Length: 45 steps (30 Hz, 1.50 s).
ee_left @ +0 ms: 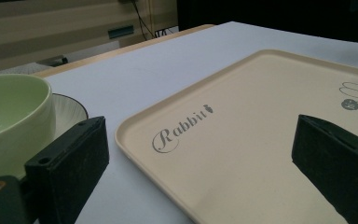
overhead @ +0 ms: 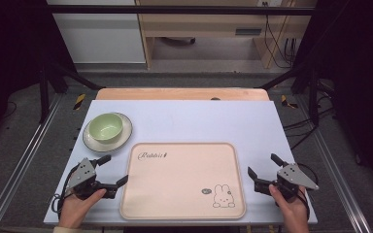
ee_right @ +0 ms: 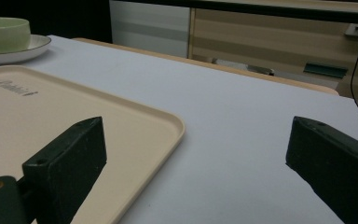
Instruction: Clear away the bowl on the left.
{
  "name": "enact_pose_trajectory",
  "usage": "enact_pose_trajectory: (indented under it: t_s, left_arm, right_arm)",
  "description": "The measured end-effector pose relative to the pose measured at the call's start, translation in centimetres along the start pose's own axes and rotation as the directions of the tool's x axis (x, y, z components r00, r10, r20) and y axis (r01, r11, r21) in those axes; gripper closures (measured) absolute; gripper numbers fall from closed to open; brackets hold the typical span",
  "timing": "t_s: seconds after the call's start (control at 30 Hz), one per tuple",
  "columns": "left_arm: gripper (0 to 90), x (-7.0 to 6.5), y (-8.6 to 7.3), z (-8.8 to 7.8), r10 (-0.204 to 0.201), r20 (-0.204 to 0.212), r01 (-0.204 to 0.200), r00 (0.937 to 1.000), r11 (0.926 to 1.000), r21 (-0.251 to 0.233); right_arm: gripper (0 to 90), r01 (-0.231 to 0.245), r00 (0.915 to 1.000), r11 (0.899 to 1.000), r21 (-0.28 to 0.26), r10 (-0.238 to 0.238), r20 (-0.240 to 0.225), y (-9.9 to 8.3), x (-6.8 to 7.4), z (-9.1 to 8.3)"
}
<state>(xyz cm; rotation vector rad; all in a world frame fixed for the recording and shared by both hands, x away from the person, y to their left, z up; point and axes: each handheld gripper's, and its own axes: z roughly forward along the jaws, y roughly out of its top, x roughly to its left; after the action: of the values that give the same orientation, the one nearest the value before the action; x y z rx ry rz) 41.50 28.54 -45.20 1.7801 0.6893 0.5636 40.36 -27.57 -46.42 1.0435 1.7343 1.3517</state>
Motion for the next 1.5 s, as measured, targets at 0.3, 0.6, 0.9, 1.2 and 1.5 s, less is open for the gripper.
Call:
enact_pose_trajectory:
  t_s: [0.3, 0.6, 0.9, 1.2, 1.5]
  left_arm:
    - [4.6, 1.0, -0.1, 0.1, -0.069, -0.065, 0.07, 0.9955, 0.9973, 0.023]
    - [6.0, 3.7, 0.8, 1.7, -0.069, -0.179, 0.089, 0.9814, 0.9902, 0.108]
    - [6.5, 7.5, 4.9, 3.1, -0.008, -0.271, 0.051, 0.9625, 0.9868, 0.154]
    - [8.7, 10.5, 6.0, 4.1, 0.019, -0.341, 0.046, 0.9398, 0.9823, 0.182]
    - [8.0, 13.0, 5.7, 4.5, -0.027, -0.384, 0.108, 0.9228, 0.9755, 0.192]
  right_arm:
    - [3.8, -0.006, 0.9992, 1.0, 0.013, 0.005, 0.04, -0.1, 0.1, -0.1]
    - [3.5, -0.001, 0.9992, 1.0, 0.019, 0.0, 0.039, -0.1, 0.3, 0.0]
    - [3.7, -0.001, 0.9998, 1.0, 0.011, 0.001, 0.019, 0.0, 0.3, 0.0]
    - [4.0, 0.004, 0.9997, 1.0, 0.017, -0.005, 0.023, 0.0, 0.4, 0.0]
    - [4.2, -0.007, 0.9994, 1.0, 0.02, 0.007, 0.035, 0.0, 0.5, 0.0]
